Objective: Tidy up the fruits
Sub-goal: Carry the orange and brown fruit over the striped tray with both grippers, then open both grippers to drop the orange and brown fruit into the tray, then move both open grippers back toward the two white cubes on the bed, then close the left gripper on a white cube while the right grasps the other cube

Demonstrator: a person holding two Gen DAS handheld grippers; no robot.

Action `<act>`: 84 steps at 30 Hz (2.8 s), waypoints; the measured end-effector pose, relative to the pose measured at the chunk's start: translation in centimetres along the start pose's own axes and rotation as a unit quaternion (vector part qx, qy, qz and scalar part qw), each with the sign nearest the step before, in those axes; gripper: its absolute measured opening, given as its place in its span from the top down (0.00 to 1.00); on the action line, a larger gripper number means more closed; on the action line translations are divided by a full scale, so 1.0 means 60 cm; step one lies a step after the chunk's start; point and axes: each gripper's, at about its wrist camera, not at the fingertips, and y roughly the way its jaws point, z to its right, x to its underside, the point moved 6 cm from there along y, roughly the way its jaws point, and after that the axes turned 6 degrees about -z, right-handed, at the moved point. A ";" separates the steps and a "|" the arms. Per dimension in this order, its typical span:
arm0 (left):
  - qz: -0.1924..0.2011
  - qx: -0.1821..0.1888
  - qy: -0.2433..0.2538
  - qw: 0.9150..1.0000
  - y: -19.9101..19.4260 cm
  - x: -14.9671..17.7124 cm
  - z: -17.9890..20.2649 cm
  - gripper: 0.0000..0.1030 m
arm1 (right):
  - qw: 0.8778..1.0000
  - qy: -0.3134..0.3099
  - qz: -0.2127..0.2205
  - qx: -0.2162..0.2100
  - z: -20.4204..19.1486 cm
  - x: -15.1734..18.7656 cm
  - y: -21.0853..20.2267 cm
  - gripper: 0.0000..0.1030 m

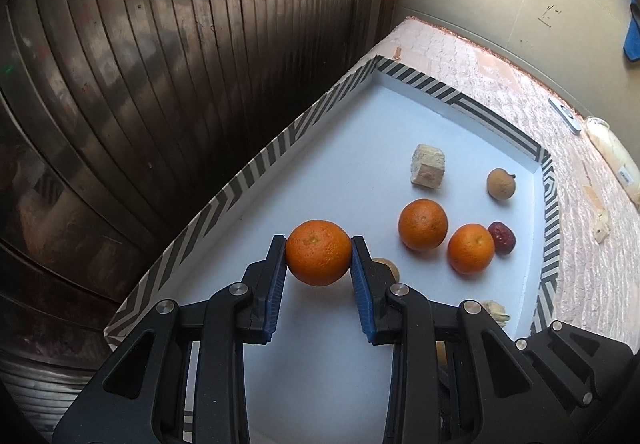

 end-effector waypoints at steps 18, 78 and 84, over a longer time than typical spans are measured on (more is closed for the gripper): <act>0.034 0.010 0.002 0.999 -0.047 -0.013 0.037 0.42 | 0.998 0.033 0.049 0.013 0.029 0.018 -0.070 0.76; -0.021 0.127 0.235 0.963 0.047 0.019 0.576 0.74 | 0.938 0.307 0.063 0.149 0.548 0.242 -0.209 0.60; -0.007 0.110 0.224 0.968 0.022 0.024 0.529 0.74 | 0.945 0.295 0.057 0.130 0.555 0.196 -0.160 0.60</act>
